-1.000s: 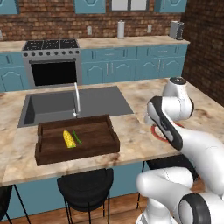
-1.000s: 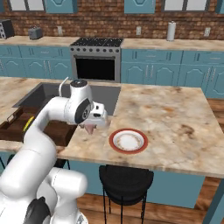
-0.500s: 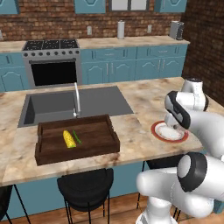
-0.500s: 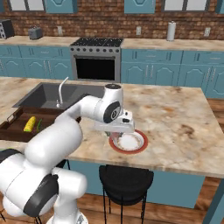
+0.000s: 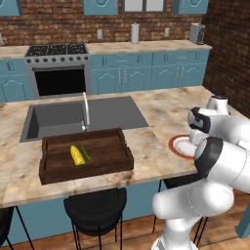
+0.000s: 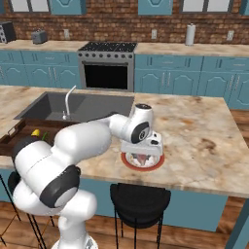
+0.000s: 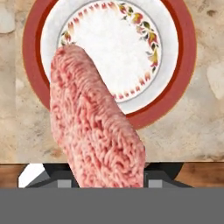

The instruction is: Create a steak meal by picking up the steak and asparagus from the tray and placing them on the plate. Leave the corn on the tray.

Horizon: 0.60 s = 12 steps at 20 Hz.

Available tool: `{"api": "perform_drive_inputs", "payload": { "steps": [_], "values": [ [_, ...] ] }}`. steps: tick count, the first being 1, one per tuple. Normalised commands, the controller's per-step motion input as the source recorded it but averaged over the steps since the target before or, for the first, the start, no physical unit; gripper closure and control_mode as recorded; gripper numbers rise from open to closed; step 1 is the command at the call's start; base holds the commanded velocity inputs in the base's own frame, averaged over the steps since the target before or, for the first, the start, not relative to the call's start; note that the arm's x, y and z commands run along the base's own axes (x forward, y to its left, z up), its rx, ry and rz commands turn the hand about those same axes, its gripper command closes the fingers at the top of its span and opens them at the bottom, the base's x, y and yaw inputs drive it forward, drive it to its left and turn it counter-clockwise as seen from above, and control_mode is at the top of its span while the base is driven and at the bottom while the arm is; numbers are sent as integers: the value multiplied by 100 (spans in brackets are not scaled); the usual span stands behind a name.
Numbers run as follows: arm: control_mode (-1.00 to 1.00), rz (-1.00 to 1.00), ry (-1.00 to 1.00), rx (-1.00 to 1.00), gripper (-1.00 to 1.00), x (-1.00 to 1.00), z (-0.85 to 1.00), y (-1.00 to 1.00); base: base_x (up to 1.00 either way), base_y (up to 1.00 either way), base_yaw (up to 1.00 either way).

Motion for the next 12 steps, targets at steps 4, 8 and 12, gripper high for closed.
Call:
{"api": "perform_drive_inputs", "payload": {
  "steps": [4, 8, 12],
  "values": [
    [-100, 0, 3, 0, 100, 44, -30, 0, 0, 0, 0],
    [-100, 0, 0, 0, 100, 43, -11, -8, 0, 0, 0],
    [-100, 0, 0, 0, 100, 44, -18, -13, 0, 0, 0]
  ]
}}
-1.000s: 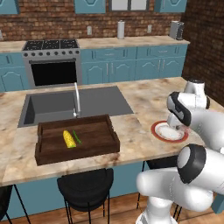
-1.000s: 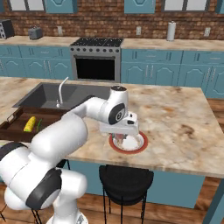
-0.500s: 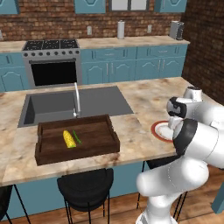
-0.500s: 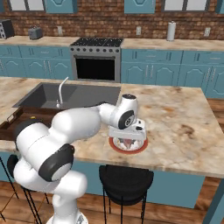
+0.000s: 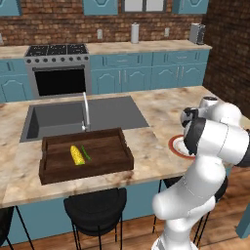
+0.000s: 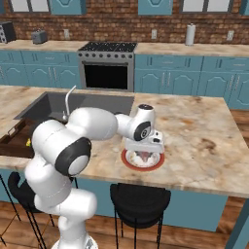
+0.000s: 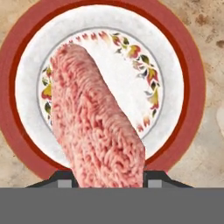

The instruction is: Create a steak meal by picking up the steak and asparagus from the tray and placing them on the plate. Leave the corn on the tray.

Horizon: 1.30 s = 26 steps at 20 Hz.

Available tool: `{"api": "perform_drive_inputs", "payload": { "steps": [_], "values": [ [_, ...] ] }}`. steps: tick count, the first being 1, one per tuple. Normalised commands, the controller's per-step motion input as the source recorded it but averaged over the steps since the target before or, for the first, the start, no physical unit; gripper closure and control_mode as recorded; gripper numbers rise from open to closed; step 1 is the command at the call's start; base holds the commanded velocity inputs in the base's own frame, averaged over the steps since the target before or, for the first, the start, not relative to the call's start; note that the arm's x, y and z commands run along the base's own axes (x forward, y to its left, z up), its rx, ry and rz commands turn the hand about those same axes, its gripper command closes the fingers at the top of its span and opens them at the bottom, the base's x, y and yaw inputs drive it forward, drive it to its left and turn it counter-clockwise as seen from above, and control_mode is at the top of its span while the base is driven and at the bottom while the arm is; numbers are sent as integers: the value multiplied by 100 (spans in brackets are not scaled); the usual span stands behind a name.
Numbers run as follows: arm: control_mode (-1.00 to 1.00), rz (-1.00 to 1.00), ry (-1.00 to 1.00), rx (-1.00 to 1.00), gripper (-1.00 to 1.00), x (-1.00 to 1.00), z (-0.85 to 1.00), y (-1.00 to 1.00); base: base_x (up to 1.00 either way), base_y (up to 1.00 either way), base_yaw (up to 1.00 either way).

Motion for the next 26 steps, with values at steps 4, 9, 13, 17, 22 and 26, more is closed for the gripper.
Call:
{"api": "perform_drive_inputs", "payload": {
  "steps": [4, 9, 13, 17, 22, 26],
  "values": [
    [-100, 0, 0, 0, 100, 39, -30, -13, 0, 0, 0],
    [-100, 0, 0, 0, 100, 37, -34, -22, 0, 0, 0],
    [-100, 0, 0, 0, 100, 39, -28, -9, 0, 0, 0],
    [-100, 0, 0, 0, -100, 23, -15, 0, 0, 0, 0],
    [-100, 0, -1, 0, -100, -10, 0, 1, 0, 0, 0],
    [-100, 0, -12, -2, -100, -51, 23, 40, 0, 0, 0]
  ]
}}
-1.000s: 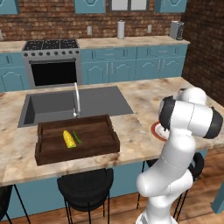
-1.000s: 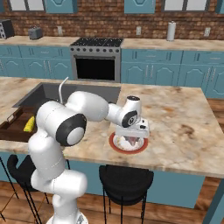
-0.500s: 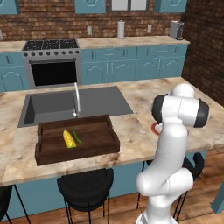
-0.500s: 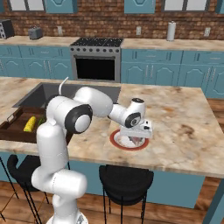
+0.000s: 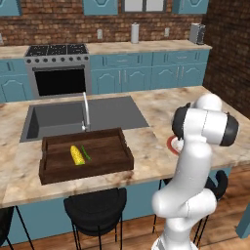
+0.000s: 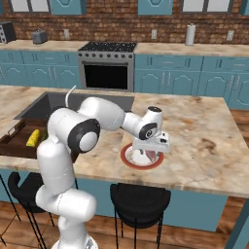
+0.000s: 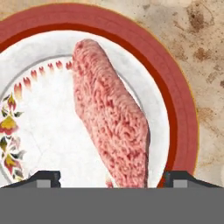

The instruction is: Create a steak meal by picking up the steak and asparagus from the tray and placing them on the plate. Leave the corn on the tray.

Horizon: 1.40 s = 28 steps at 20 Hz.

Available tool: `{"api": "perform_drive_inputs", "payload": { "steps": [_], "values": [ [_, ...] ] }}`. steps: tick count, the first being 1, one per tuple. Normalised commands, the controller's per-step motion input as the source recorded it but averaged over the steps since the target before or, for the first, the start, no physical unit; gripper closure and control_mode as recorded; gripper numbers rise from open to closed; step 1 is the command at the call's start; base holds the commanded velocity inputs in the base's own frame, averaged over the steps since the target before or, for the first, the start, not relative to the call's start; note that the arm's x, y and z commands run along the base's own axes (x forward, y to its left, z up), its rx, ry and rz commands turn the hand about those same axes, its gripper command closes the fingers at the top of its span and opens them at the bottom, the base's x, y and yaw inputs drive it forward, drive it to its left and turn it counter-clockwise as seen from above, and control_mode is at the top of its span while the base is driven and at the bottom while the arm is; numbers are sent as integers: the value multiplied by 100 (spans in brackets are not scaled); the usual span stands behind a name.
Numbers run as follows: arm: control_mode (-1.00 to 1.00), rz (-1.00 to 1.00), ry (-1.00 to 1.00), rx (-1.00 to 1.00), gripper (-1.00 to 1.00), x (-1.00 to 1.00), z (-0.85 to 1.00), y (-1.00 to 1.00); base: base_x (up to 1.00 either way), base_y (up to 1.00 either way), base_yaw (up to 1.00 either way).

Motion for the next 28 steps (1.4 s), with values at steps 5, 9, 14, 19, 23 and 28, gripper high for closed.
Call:
{"api": "perform_drive_inputs", "payload": {
  "steps": [5, 9, 14, 19, 23, 28],
  "values": [
    [-100, 0, -19, -4, -100, -47, 46, 70, 0, 0, 0],
    [-100, 0, -12, -3, -100, -45, 53, 84, 0, 0, 0],
    [-100, 0, -9, 0, -100, -45, 71, 88, 0, 0, 0],
    [-100, 3, -4, 0, -100, -35, 75, 94, 0, 0, 0],
    [-100, 7, -1, 0, -100, -40, 50, 99, 0, 0, 0],
    [-100, 11, 0, -4, -100, -40, 23, 100, 0, 0, 0]
  ]
}}
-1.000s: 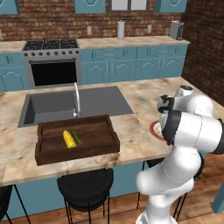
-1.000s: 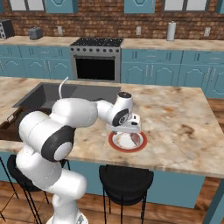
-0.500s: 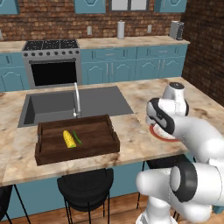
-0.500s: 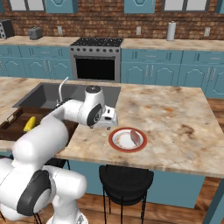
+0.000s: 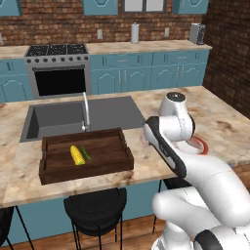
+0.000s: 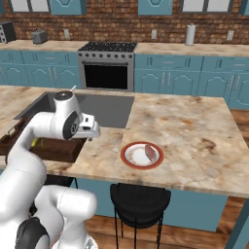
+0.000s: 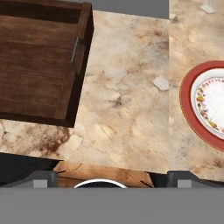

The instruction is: Create a steak meal by picking up the steak and asparagus from the tray and placing them on the plate. Leave the corn on the tray.

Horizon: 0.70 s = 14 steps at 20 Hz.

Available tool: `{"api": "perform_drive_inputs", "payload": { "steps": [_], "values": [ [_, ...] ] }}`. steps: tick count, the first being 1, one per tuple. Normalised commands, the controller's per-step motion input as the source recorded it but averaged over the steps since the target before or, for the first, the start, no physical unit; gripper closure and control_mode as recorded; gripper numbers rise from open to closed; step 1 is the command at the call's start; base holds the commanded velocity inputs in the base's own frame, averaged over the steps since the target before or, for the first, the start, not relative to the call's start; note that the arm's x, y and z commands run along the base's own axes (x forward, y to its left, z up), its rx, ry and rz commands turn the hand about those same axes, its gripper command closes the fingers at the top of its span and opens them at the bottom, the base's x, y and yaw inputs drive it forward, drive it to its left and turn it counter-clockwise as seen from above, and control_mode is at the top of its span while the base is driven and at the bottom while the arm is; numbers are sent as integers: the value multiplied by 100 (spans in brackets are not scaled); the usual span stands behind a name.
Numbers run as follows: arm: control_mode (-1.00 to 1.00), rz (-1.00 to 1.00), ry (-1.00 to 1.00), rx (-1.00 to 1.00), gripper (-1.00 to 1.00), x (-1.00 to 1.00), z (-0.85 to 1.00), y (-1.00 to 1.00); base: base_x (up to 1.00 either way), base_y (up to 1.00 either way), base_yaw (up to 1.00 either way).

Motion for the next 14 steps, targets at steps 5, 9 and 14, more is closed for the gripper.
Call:
{"api": "perform_drive_inputs", "payload": {
  "steps": [5, 9, 14],
  "values": [
    [-100, 10, 0, -5, -100, -16, 18, 100, 0, 0, 0],
    [-100, 7, 2, -3, -100, 0, 18, 100, 0, 0, 0],
    [-100, 1, 16, -2, -100, 22, 3, 100, 0, 0, 0]
  ]
}}
